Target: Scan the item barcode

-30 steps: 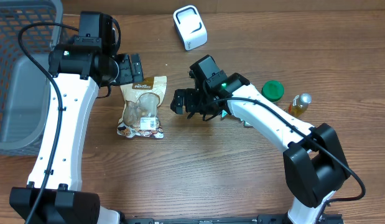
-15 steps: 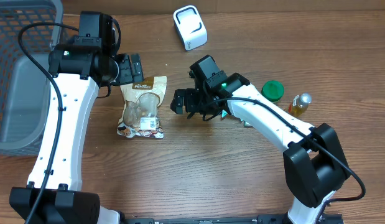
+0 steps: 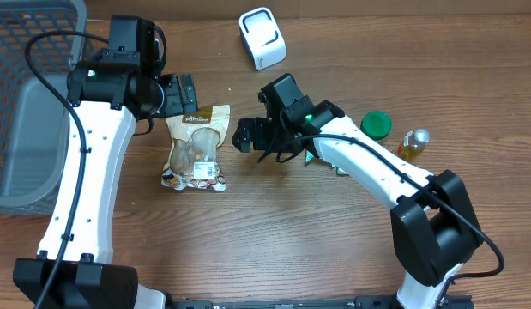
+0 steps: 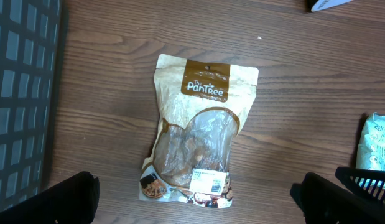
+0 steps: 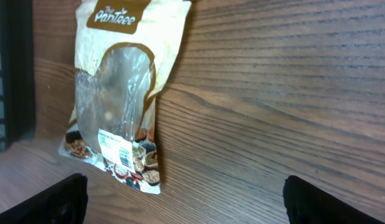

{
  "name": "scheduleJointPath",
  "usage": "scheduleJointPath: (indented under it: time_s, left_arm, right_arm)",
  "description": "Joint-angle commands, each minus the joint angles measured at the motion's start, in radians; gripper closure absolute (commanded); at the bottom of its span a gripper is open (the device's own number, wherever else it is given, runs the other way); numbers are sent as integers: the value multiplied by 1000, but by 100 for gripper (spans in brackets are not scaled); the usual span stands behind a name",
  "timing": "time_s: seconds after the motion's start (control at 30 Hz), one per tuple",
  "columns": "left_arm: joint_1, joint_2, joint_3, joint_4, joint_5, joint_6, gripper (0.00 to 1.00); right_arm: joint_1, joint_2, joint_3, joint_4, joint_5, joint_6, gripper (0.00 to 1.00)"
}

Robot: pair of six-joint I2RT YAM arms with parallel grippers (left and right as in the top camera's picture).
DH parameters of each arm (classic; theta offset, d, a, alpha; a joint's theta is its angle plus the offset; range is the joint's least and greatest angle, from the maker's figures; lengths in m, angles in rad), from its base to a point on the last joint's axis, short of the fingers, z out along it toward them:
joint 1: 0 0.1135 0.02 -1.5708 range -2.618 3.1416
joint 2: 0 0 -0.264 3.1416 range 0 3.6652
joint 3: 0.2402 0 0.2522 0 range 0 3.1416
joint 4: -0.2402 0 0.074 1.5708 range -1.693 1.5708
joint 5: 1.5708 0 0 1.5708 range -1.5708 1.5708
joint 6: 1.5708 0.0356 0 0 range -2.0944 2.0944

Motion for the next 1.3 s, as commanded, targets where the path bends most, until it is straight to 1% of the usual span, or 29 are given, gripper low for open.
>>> scheduleJointPath:
  time_s: [0.0, 0.27, 0.43, 0.5, 0.6, 0.63, 0.73, 0.8, 0.83, 1.07, 1.1, 1.13, 1.27]
  left_arm:
    - [-3, 8, 0, 1, 5, 8, 0]
    - [-3, 8, 0, 1, 5, 8, 1]
    - [-3, 8, 0, 1, 5, 8, 0]
    - [-3, 8, 0, 1, 5, 8, 0]
    - [-3, 8, 0, 1, 5, 8, 0]
    - [-3, 8, 0, 1, 5, 8, 0]
    - [-3, 8, 0, 1, 5, 8, 1]
    - [-3, 8, 0, 1, 5, 8, 0]
    - [-3, 8, 0, 1, 5, 8, 0]
    - [-3, 8, 0, 1, 5, 8, 0]
    - [-3, 8, 0, 1, 5, 8, 0]
    - [-3, 8, 0, 1, 5, 8, 0]
    - [-3, 8, 0, 1, 5, 8, 0]
  right_arm:
    - [9, -12, 12, 7, 9, 1, 10]
    - [47, 55, 12, 52, 10, 1, 11]
    - [47, 97, 12, 105, 9, 0, 19]
    - [47, 109, 12, 129, 9, 0, 25]
    - [47, 116, 12, 172, 9, 0, 44]
    - [47, 117, 12, 185, 9, -2, 49]
    - [53, 117, 12, 229, 9, -3, 59]
    - [66, 120, 12, 265, 9, -3, 69]
    - [72, 122, 12, 285, 9, -3, 73]
    - [113, 183, 12, 448, 9, -3, 72]
    - [117, 197, 12, 478, 10, -3, 73]
    - [123, 210, 12, 507, 9, -3, 76]
    - [137, 257, 12, 611, 10, -3, 78]
